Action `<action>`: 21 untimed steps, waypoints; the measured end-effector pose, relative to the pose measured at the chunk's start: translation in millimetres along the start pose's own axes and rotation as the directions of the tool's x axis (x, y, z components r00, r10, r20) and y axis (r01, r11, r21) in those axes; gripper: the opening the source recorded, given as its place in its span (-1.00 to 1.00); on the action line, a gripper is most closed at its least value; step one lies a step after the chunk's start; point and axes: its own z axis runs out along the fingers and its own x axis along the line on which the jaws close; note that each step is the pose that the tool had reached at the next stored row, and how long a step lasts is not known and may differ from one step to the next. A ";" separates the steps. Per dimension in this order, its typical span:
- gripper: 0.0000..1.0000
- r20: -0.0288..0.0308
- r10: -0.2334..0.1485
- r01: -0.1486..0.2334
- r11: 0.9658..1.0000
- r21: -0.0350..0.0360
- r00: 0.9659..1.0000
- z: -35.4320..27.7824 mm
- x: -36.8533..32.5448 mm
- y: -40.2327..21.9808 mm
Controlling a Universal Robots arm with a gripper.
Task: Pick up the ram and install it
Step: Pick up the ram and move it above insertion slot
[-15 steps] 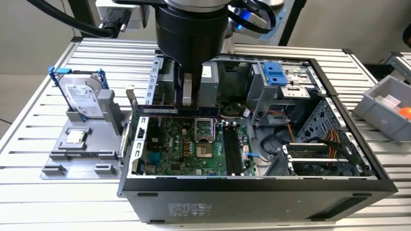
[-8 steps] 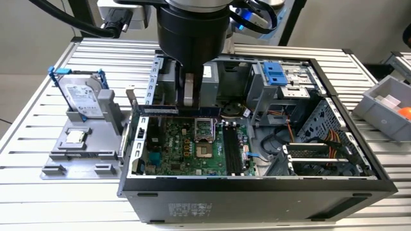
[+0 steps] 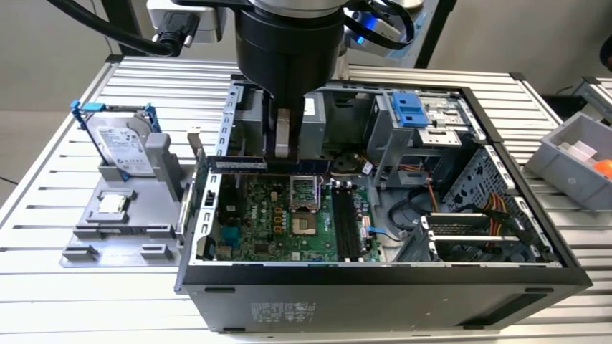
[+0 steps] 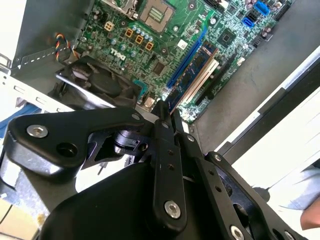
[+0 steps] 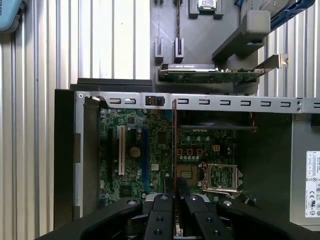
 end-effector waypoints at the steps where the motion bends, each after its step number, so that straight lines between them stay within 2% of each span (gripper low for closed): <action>1: -1.00 0.000 0.000 0.000 1.000 0.000 1.000 0.0 0.0 -0.1; 21: -1.00 0.000 0.000 0.000 1.000 0.000 1.000 0.0 0.0 -0.8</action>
